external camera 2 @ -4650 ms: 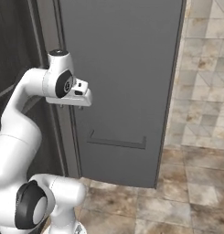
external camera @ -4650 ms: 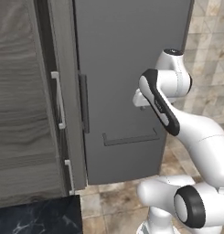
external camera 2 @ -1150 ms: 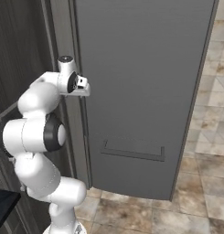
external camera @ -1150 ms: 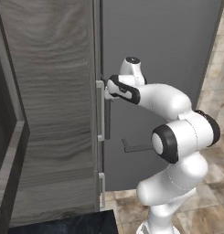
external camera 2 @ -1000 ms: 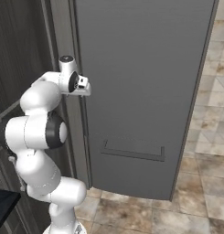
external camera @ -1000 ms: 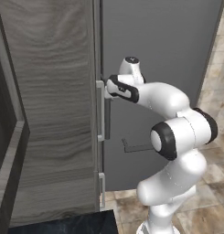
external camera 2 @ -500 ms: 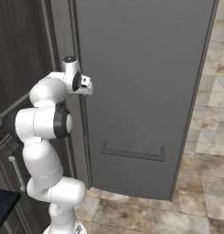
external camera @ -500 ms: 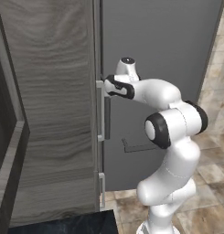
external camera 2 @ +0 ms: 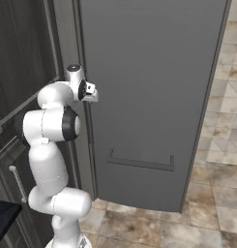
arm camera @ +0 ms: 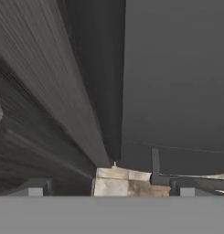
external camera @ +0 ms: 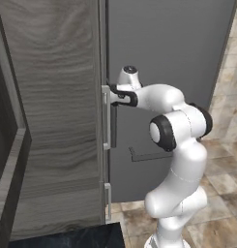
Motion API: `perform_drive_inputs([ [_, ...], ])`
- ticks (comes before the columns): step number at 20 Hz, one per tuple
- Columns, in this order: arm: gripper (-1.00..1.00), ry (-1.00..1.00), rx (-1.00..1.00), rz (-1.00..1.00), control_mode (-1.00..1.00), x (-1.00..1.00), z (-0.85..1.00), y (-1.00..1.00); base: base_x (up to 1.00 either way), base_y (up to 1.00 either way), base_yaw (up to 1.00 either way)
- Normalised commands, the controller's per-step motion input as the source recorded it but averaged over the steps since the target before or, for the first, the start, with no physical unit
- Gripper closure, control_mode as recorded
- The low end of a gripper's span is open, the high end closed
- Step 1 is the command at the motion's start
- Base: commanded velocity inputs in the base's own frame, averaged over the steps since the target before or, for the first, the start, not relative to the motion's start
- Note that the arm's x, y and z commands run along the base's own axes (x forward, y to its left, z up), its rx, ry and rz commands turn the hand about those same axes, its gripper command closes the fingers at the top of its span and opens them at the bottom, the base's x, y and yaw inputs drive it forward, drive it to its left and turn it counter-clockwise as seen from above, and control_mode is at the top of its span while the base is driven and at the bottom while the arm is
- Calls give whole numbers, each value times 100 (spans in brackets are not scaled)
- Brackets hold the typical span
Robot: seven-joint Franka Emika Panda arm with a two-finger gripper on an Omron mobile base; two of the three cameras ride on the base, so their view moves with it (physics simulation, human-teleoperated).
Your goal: Open the fridge, grab two sodas, and place both sodas inside the bowl with ice on the dining counter.
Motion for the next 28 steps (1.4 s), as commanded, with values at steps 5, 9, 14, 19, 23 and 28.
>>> perform_drive_inputs([
  [5,-100,-5,-1,-1,-100,23,-23,18,0,0,0],
  [9,-100,-5,0,-1,-100,23,-15,5,0,0,0],
  [14,-100,-3,0,-4,-100,21,-3,0,0,0,0],
  [19,-100,0,0,-5,-100,22,0,0,0,0,0],
  [23,-100,0,0,-4,-100,29,-2,0,0,0,0],
  [28,-100,0,0,-2,-100,36,-3,0,0,0,0],
])
